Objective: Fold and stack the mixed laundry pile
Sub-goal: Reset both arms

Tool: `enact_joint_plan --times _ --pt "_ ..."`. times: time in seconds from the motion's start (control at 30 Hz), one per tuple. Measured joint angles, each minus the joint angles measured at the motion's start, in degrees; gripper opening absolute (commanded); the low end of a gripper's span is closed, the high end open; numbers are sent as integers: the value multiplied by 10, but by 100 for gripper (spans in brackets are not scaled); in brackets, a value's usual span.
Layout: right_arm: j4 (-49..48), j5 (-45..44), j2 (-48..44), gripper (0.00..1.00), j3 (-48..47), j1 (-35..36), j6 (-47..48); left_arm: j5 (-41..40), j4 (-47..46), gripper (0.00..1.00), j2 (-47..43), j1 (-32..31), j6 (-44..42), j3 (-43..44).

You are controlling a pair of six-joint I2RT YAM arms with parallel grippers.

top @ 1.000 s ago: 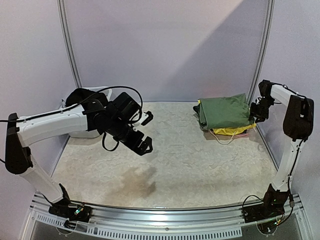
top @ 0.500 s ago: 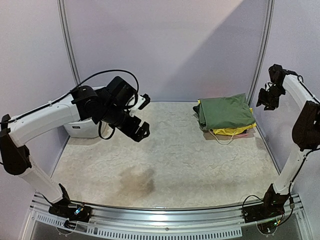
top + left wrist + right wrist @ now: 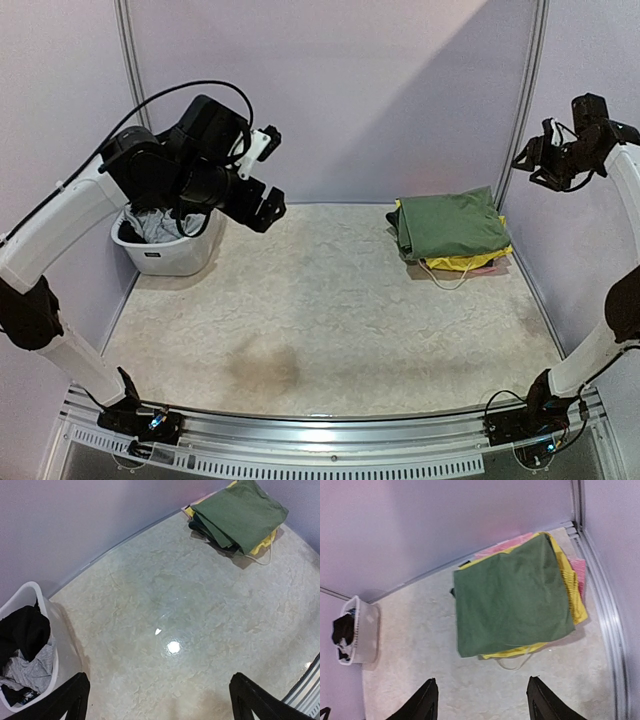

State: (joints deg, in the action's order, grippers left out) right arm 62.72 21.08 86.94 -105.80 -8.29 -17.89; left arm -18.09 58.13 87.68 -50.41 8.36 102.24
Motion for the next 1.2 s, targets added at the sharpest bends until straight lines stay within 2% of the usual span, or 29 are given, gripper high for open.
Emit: enact_joint_plan --times 0.1,0.13,0.4,0.6,0.83,0.97,1.2 --pt "-18 50 -40 98 2 7 -9 -24 14 100 0 1 0 28" --pt "-25 68 -56 99 4 8 -10 -32 18 100 -2 1 0 32" --pt "-66 153 -179 99 88 11 -24 -86 40 99 -47 1 21 4" --pt "-86 171 -269 99 231 11 -30 -140 38 100 -120 2 72 -103" --pt "-141 172 -381 99 383 11 -71 -147 16 100 -206 3 140 -249" --pt "-188 172 -434 99 427 11 -94 -148 6 100 -238 5 169 -286" --pt "-239 169 -479 99 446 11 -104 -148 -7 99 -253 6 188 -291"
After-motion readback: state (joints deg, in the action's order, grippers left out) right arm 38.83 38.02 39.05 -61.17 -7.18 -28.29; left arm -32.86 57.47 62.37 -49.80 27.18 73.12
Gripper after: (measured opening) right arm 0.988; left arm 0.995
